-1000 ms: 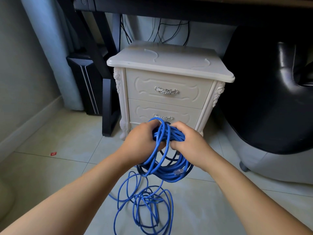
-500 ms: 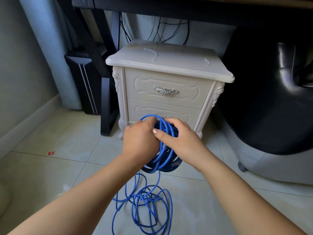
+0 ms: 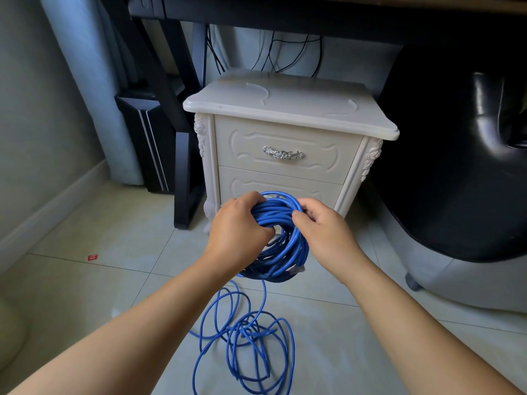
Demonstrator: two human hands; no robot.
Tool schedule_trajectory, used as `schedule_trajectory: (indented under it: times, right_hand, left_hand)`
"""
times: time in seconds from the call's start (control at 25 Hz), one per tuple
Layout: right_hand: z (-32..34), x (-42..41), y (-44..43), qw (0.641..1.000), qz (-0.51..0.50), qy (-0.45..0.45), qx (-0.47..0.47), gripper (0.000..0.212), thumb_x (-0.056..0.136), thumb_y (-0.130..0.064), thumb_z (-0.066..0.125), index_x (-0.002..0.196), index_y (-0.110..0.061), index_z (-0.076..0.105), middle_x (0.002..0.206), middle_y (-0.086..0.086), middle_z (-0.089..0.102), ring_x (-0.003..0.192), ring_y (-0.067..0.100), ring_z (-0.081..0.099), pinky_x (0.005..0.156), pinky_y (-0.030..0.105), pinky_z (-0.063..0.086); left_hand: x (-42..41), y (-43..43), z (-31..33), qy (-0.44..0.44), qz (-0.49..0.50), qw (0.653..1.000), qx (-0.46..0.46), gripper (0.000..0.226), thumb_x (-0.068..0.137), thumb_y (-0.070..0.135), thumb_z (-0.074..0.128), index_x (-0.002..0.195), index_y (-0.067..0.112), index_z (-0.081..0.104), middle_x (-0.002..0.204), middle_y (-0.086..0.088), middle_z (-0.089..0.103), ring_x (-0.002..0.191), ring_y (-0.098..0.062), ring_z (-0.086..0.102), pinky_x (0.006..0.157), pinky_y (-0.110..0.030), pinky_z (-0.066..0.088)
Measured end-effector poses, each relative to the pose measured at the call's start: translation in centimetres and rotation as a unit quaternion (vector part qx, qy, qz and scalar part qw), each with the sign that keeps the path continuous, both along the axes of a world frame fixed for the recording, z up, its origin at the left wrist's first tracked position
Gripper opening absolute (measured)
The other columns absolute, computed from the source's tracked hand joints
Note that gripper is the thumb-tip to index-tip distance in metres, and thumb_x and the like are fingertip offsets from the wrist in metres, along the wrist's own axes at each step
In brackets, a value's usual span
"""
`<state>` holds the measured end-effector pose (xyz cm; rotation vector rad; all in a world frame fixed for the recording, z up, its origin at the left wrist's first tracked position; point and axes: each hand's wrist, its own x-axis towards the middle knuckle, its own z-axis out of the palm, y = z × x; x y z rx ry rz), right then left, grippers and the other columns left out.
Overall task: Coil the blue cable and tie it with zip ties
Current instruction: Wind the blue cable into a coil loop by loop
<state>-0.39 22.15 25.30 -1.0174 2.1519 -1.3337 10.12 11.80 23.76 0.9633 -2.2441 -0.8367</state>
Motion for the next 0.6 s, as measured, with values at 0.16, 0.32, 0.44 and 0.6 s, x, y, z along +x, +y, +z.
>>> schedule_trajectory:
  times: [0.16,0.32,0.44,0.6]
  right_hand:
    - [-1.1,-1.3,0.0,0.998,-0.023,0.032,0.041,0.019,0.092,-0.013,0.046,0.1,-0.008,0.063,0.095,0.016,0.068,0.09,0.034,0.063,0.08,0.044,0.054]
    - [-2.9,-2.7,0.1,0.993,-0.046,-0.087,0.069,0.022,0.097,-0.006,0.04,0.101,-0.008,0.061,0.092,0.013,0.07,0.078,0.028,0.07,0.067,0.038,0.061]
    - [-4.6,-4.3,1.0,0.971,-0.09,-0.183,0.126,0.02,0.098,0.002,0.04,0.111,-0.001,0.055,0.085,0.012,0.064,0.07,0.031,0.066,0.061,0.036,0.054]
    - [-4.7,-5.0,1.1,0.974,-0.06,-0.082,0.202,0.048,0.096,-0.051,0.043,0.109,-0.007,0.059,0.084,0.006,0.064,0.075,0.016,0.061,0.073,0.03,0.048]
  left_hand:
    - [0.1,-0.1,0.3,0.052,0.006,0.997,0.055,0.028,0.07,0.006,0.07,0.091,0.023,0.061,0.074,0.008,0.063,0.069,-0.013,0.058,0.059,-0.024,0.044]
    - [0.4,-0.7,1.1,0.15,-0.007,0.979,0.141,0.027,0.072,-0.001,0.07,0.087,0.02,0.061,0.069,0.007,0.061,0.059,-0.008,0.054,0.056,-0.023,0.045]
    - [1.4,-3.3,2.4,0.317,0.081,0.908,0.261,0.021,0.075,0.0,0.062,0.083,0.019,0.057,0.065,0.001,0.053,0.058,-0.014,0.05,0.056,-0.025,0.043]
    - [2.9,-5.8,2.3,0.326,0.077,0.877,0.344,0.018,0.082,-0.001,0.058,0.093,0.013,0.059,0.061,-0.003,0.047,0.045,-0.012,0.049,0.06,-0.032,0.046]
